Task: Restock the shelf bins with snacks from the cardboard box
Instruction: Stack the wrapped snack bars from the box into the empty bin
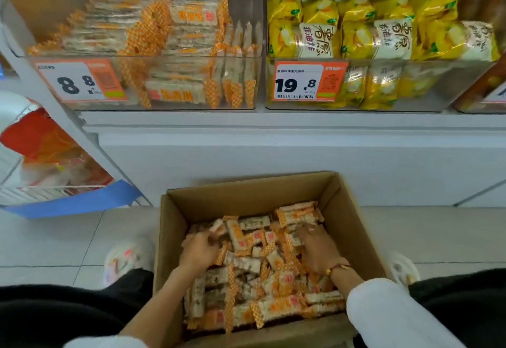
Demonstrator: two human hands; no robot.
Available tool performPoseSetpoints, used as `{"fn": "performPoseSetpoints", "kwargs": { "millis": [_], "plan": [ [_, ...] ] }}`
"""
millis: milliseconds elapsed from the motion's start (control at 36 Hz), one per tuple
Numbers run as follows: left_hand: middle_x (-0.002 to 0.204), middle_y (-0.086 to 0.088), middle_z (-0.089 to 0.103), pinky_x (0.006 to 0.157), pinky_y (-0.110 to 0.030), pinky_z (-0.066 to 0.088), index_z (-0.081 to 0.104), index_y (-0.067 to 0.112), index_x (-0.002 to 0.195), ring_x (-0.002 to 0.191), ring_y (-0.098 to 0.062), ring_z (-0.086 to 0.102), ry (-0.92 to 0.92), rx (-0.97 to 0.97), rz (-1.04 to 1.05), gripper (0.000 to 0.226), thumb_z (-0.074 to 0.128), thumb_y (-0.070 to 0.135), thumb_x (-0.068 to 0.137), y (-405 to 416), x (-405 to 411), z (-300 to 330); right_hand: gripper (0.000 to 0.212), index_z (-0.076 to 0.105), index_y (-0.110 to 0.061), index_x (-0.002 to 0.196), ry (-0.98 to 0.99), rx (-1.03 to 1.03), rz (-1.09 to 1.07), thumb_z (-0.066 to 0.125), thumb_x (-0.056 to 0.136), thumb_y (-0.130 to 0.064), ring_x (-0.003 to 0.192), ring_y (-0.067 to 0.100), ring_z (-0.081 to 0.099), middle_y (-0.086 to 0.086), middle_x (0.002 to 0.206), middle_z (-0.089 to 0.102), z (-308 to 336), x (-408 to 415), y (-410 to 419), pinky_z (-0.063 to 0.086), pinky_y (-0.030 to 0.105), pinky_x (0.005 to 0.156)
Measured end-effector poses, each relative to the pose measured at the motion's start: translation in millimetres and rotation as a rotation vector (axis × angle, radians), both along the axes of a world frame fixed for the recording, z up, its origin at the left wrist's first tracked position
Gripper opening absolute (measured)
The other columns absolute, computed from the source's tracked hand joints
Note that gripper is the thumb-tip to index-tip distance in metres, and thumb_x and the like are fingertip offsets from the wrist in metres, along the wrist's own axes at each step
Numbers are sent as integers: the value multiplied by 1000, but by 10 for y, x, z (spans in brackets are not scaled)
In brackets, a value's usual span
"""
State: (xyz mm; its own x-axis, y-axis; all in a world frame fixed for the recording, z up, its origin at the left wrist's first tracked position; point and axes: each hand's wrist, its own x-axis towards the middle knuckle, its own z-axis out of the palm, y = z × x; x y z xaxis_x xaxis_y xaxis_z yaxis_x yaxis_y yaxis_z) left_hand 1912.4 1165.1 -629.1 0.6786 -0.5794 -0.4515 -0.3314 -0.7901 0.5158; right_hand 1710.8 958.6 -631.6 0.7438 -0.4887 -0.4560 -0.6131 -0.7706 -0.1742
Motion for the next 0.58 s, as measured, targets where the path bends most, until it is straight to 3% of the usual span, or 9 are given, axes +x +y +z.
{"fn": "performPoseSetpoints", "kwargs": {
  "millis": [56,111,167,222,278,333,389,472,583],
  "plan": [
    [104,0,62,69,-25,48,66,14,105,92,-15,57,101,19,53,18,51,19,96,-139,36,-122,53,36,-14,143,-45,-88,2,49,91,-19,131,25,41,8,145,41,-84,103,-50,34,35,109],
    [101,-6,67,81,-34,53,68,13,97,92,-21,61,235,7,110,14,54,16,94,-285,67,-260,57,32,-14,144,-72,-171,25,52,92,-22,135,25,36,9,147,38,-151,203,-139,27,36,114],
    [107,-13,68,88,-38,52,67,14,91,99,-28,62,304,5,155,12,56,19,94,-442,77,-386,81,19,-13,151,-20,-131,70,63,86,-34,144,26,21,9,156,23,-222,281,-242,13,41,120],
    [118,-11,63,86,-30,48,64,10,109,110,-29,59,318,38,171,22,56,24,95,-586,46,-484,100,6,-15,154,82,-6,97,66,81,-46,147,27,8,8,160,8,-272,334,-313,6,45,120],
    [127,-9,58,86,-28,44,55,8,126,117,-27,55,279,86,145,40,57,32,94,-677,-6,-575,105,-1,-14,153,208,5,145,64,80,-51,147,29,4,9,160,2,-298,351,-332,7,47,120],
    [129,-8,57,90,-31,47,50,11,131,118,-27,54,249,65,133,49,63,35,90,-693,-53,-680,101,5,-12,153,256,-127,245,62,81,-53,145,30,11,10,159,10,-313,353,-313,14,49,116],
    [129,-8,55,92,-35,47,45,14,134,119,-29,54,237,74,149,55,67,33,87,-653,-85,-744,86,22,-14,150,244,-227,312,60,82,-52,140,30,19,11,155,20,-320,359,-287,21,49,110],
    [124,-6,61,92,-41,50,50,17,128,114,-28,58,226,89,184,50,70,32,84,-564,-67,-847,64,42,-14,141,251,-242,353,60,86,-41,139,33,18,12,152,25,-290,376,-259,23,48,110],
    [119,-7,64,93,-40,50,56,14,118,110,-28,59,307,74,190,36,67,29,88,-536,-49,-763,60,49,-9,132,217,-181,291,69,82,-34,135,34,25,12,141,43,-149,356,-246,37,44,105]
  ]
}}
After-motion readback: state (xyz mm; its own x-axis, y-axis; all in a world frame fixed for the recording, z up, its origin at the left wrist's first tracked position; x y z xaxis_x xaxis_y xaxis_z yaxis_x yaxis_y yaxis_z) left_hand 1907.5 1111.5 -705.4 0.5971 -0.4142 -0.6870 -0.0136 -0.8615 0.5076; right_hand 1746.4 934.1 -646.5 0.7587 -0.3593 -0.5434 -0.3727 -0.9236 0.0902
